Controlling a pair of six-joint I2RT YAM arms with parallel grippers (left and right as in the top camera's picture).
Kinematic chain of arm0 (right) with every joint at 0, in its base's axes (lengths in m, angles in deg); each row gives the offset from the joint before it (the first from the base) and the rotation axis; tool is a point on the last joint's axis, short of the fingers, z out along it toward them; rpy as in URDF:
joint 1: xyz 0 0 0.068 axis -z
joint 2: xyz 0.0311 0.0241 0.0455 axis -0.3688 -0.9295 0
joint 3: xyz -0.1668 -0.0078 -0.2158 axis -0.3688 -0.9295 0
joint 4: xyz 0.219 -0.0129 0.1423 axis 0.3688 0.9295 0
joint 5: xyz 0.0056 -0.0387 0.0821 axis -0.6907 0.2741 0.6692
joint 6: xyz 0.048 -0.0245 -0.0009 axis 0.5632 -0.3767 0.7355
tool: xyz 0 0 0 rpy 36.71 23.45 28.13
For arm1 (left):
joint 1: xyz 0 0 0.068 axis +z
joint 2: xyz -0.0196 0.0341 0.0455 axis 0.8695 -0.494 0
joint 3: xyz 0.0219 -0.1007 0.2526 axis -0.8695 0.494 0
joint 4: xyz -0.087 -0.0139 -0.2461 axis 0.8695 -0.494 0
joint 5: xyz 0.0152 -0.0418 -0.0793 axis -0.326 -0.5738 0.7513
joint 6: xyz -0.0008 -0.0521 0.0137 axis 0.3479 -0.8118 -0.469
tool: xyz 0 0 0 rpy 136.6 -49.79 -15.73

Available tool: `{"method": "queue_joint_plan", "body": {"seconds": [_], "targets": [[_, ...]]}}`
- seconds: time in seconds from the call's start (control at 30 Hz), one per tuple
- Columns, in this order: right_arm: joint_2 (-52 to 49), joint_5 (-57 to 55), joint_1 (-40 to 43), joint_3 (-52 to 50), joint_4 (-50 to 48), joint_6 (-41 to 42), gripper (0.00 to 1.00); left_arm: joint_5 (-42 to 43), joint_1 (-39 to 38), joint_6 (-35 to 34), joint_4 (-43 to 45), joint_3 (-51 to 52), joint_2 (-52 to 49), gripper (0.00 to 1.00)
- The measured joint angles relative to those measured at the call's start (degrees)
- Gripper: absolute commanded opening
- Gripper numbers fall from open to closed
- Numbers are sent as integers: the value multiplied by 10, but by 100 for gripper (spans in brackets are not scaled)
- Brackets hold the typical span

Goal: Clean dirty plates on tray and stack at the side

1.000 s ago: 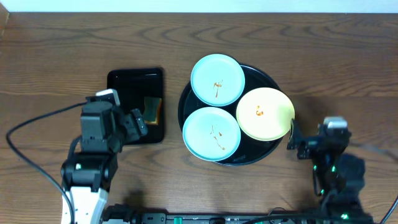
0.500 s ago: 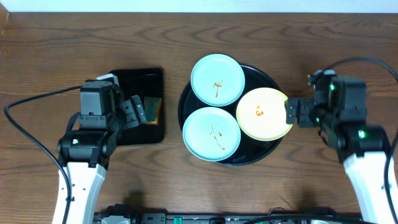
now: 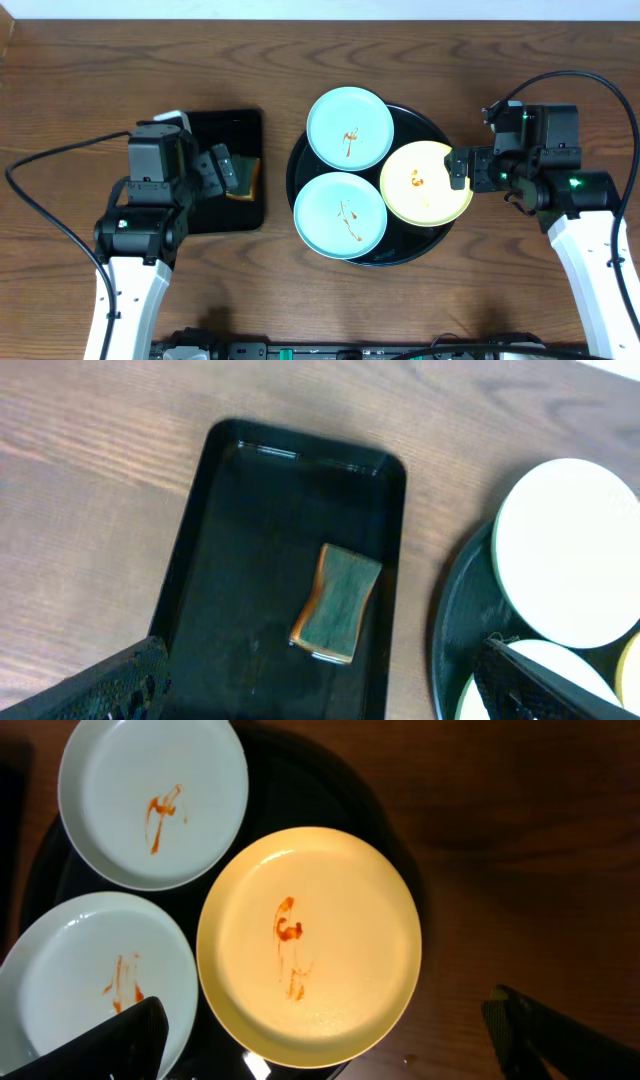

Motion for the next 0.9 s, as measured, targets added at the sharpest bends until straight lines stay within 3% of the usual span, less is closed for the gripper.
{"method": "queue_joint_plan", "body": {"seconds": [0.3, 0.6, 0.9], "targets": [[0, 1, 0, 0, -2, 0, 99, 0, -15, 7, 83, 0, -55, 100], [0, 1, 0, 0, -2, 0, 99, -37, -42, 38, 103, 0, -194, 81], [0, 1, 0, 0, 1, 0, 99, -40, -42, 48, 130, 0, -308, 73]]}}
